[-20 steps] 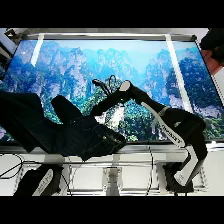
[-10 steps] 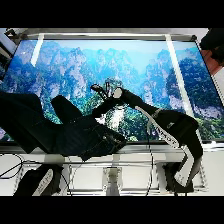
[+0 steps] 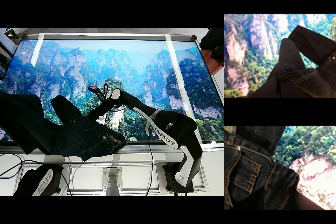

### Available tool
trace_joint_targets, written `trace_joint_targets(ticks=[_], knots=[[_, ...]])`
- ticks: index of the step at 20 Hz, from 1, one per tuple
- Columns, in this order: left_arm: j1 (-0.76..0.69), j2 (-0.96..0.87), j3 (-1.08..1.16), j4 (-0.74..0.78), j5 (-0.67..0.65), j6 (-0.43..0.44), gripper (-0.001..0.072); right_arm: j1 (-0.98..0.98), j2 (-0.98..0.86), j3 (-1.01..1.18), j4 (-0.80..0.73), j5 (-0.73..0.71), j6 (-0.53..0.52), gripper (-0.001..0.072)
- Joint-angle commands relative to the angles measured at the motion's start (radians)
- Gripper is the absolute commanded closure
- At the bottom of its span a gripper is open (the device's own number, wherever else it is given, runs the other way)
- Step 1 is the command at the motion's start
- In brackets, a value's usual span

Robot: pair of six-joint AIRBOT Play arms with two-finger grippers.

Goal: Fold the clothes and pants, and hang the long-sleeved shirts on hangers.

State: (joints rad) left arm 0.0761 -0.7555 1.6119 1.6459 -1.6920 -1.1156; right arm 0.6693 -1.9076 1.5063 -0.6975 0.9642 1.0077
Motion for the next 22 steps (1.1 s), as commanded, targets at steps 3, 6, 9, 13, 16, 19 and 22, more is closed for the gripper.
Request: trace_joint_targets(ticks=[3,6,9,13,16,19,22], knots=[[0.0,-0.009,-0.003,0.0,0.0,0.0,0.0683,0.041,-0.003,0.001,0.023,-0.005,-0.006,0.0522],[0.0,-0.015,-0.003,0.001,0.002,0.001,0.0683,0.076,-0.014,0.001,0.008,-0.044,-0.006,0.0689],[0.0,-0.02,-0.003,0.032,0.03,0.004,0.0683,0.046,-0.009,0.04,-0.036,-0.055,0.052,0.0692],[0.0,-0.015,-0.002,0.013,0.049,-0.017,0.0683,-0.074,0.111,0.154,-0.287,0.047,0.212,0.0693],[0.0,-0.018,-0.002,-0.041,0.05,-0.039,0.0683,-0.16,0.276,0.16,-0.474,0.061,0.267,0.0693],[0.0,-0.034,-0.002,-0.069,0.05,-0.076,0.0683,-0.239,0.414,0.16,-0.607,0.107,0.3,0.0693],[-0.001,-0.084,-0.002,-0.148,0.054,-0.108,0.0683,-0.329,0.524,0.16,-0.716,0.145,0.344,0.0693]])
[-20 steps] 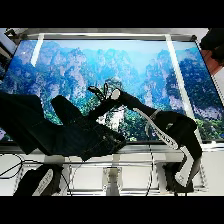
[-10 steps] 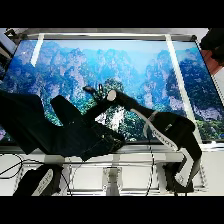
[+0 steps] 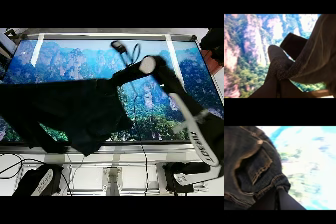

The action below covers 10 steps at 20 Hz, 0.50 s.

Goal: Fold the clothes and pants, and hang the long-sleeved shirts on hangers.

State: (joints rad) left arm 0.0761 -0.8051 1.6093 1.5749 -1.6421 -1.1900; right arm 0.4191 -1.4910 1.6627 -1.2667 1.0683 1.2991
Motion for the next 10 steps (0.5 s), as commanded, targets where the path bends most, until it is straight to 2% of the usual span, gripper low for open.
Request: trace_joint_targets(ticks=[1,4,8,10], knots=[[-0.001,-0.062,0.001,-0.122,0.013,-0.034,0.0683,-0.113,0.145,0.004,-0.164,0.043,0.06,0.0694],[-0.001,-0.152,0.002,-0.171,0.077,-0.033,0.0683,-0.212,0.239,0.004,-0.213,0.055,0.077,0.0694],[-0.006,-0.245,0.005,-0.332,0.113,-0.027,0.0683,-0.323,0.321,0.004,-0.241,0.206,0.067,0.0694],[-0.023,-0.257,0.005,-0.322,0.135,0.028,0.0683,-0.356,0.362,0.004,-0.258,0.216,0.061,0.0694]])
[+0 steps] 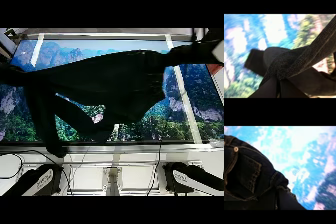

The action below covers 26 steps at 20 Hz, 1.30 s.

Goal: Fold the clothes and pants, and hang the long-sleeved shirts on hangers.

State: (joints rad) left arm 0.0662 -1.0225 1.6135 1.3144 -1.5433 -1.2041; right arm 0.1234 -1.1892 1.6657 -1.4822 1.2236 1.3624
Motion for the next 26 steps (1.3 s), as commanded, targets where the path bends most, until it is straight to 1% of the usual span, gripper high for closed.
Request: trace_joint_targets(ticks=[1,2,3,5,7,9,11,13,14,15,17,18,20,24,25,26], knots=[[-0.016,-0.041,0.001,-0.034,0.067,0.042,0.0683,-0.076,0.078,0.001,-0.053,0.068,-0.002,0.0694],[-0.016,-0.047,0.001,-0.022,0.091,0.045,0.0684,-0.092,0.091,0.001,-0.068,0.085,-0.002,0.0694],[-0.016,-0.063,0.002,-0.028,0.088,0.046,0.0684,-0.111,0.097,0.001,-0.075,0.105,-0.001,0.0694],[-0.03,-0.123,0.016,-0.09,0.016,0.085,0.0684,-0.153,0.097,0.001,-0.076,0.142,-0.002,0.0694],[-0.073,-0.212,0.053,-0.081,-0.026,0.094,0.0684,-0.19,0.097,0.001,-0.079,0.148,-0.002,0.0694],[-0.114,-0.332,0.142,-0.066,-0.024,0.093,0.0684,-0.223,0.082,0.0,-0.087,0.131,-0.002,0.0694],[-0.14,-0.499,0.294,-0.067,-0.023,0.084,0.0685,-0.254,0.042,-0.004,-0.086,0.104,-0.002,0.0695],[-0.153,-0.683,0.465,-0.068,-0.01,0.045,0.0684,-0.276,-0.034,-0.004,-0.086,0.055,-0.002,0.0695],[-0.156,-0.758,0.517,-0.068,0.04,0.028,0.0684,-0.28,-0.081,-0.004,-0.086,0.026,-0.002,0.0694],[-0.158,-0.803,0.524,-0.066,0.109,0.029,0.0684,-0.28,-0.137,-0.004,-0.092,-0.021,-0.003,0.0694],[-0.158,-0.872,0.523,-0.067,0.225,0.029,0.0685,-0.279,-0.25,-0.004,-0.085,-0.144,-0.001,0.0695],[-0.158,-0.9,0.523,-0.067,0.272,0.029,0.0684,-0.279,-0.304,-0.004,-0.082,-0.203,0.016,0.0694],[-0.162,-0.936,0.52,-0.067,0.378,0.029,0.0683,-0.279,-0.417,-0.004,-0.068,-0.318,0.044,0.0695],[-0.182,-0.978,0.509,-0.066,0.563,0.033,0.0682,-0.278,-0.578,-0.004,-0.039,-0.481,0.125,0.0695],[-0.185,-0.982,0.499,-0.066,0.587,0.033,0.0672,-0.278,-0.607,-0.003,-0.038,-0.515,0.149,0.0694],[-0.186,-0.982,0.486,-0.066,0.599,0.037,0.0598,-0.278,-0.628,-0.001,-0.038,-0.541,0.17,0.0693]])
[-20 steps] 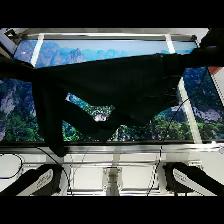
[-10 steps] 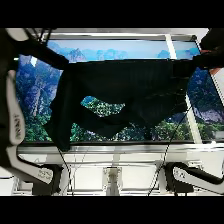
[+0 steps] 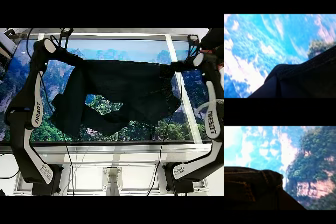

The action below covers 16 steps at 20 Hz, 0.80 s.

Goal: Fold the clothes and pants, and hang the long-sleeved shirts on hangers.

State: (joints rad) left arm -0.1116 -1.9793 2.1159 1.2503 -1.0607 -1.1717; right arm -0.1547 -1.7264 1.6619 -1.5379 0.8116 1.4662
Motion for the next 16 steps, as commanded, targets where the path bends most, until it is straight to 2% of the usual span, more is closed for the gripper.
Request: trace_joint_targets(ticks=[1,2,4,5,7,8,11,12,13,14,15,16], knots=[[-0.008,-0.026,-0.023,-0.002,0.112,0.007,0.0429,0.0,-0.109,0.003,0.019,-0.154,0.073,0.0691],[-0.003,-0.025,-0.024,-0.002,0.101,-0.001,0.0302,0.0,-0.117,0.003,0.019,-0.168,0.073,0.0667],[0.014,-0.014,-0.024,-0.002,0.078,-0.034,0.0273,0.0,-0.119,0.008,0.016,-0.172,0.072,0.0364],[0.025,-0.002,-0.024,-0.002,0.064,-0.034,0.0273,-0.001,-0.119,0.024,0.011,-0.154,0.07,0.0286],[0.049,0.038,-0.024,0.037,0.014,-0.053,0.0274,-0.001,-0.119,0.092,-0.018,-0.07,0.061,0.0274],[0.06,0.067,-0.024,0.114,-0.035,-0.083,0.0274,-0.002,-0.117,0.133,-0.022,-0.019,0.046,0.0274],[0.09,0.157,-0.025,0.426,-0.29,-0.127,0.0275,-0.001,-0.092,0.24,-0.014,0.154,-0.022,0.0274],[0.106,0.179,-0.027,0.47,-0.403,-0.125,0.0275,-0.001,-0.077,0.257,-0.004,0.212,-0.038,0.0275],[0.129,0.203,-0.046,0.466,-0.509,-0.113,0.0275,0.0,-0.052,0.259,0.013,0.262,-0.085,0.0283],[0.167,0.255,-0.129,0.384,-0.539,-0.11,0.0277,0.002,-0.027,0.255,0.024,0.294,-0.121,0.0342],[0.198,0.313,-0.243,0.318,-0.571,-0.095,0.0277,0.002,-0.001,0.251,0.023,0.323,-0.139,0.0367],[0.22,0.369,-0.369,0.319,-0.586,-0.092,0.0277,0.001,0.024,0.243,0.024,0.351,-0.144,0.0385]])
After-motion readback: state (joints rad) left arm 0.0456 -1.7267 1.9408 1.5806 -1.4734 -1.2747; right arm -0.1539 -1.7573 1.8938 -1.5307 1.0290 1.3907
